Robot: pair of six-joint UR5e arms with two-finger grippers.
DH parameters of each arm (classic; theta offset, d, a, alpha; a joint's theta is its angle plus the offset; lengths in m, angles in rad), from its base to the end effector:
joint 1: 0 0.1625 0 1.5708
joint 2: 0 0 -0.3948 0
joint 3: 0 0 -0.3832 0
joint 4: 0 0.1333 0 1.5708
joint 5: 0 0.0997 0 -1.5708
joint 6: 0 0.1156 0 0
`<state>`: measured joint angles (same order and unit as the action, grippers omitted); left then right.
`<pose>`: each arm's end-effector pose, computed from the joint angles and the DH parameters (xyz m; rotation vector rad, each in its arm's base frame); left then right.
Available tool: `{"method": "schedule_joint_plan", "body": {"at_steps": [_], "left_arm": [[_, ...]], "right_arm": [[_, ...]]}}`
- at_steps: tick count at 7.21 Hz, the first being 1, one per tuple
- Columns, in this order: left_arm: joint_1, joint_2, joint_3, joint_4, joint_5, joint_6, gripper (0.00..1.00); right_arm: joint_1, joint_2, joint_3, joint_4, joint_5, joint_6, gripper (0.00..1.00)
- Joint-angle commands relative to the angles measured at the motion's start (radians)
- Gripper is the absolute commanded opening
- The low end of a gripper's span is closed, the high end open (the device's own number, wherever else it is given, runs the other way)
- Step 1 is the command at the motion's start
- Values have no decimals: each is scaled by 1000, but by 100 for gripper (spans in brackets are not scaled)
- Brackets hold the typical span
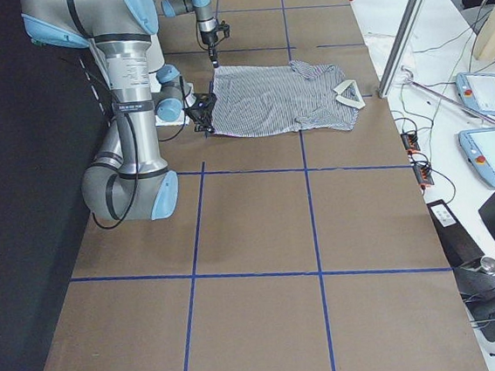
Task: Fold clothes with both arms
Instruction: 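Lift the hem with both grippers and fold it up toward the collar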
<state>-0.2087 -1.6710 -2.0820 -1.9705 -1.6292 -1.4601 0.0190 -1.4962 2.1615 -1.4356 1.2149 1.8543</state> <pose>0.4668 -0.2282 0.3121 0.1081 1.0066 -0.0600 -0.4747 -0.1826 0.3236 0.2309 -0.8354 0.4259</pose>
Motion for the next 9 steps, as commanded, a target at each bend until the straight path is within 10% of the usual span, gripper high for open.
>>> {"method": "schedule_joint_plan", "body": {"at_steps": [1,4,7,9], "left_arm": [[-5,-4,-186,155,-30,6,0],[-58,-159,-571,690,-178,9,0],[-180,-294,-413,736,-185,161,0],[-364,-399,-228,727,-190,335,0]], "right_arm": [[-4,-94,186,-70,31,-1,0],[-28,-72,562,-442,145,6,0],[91,119,473,-526,187,-39,0],[323,339,225,-520,269,-191,0]]}}
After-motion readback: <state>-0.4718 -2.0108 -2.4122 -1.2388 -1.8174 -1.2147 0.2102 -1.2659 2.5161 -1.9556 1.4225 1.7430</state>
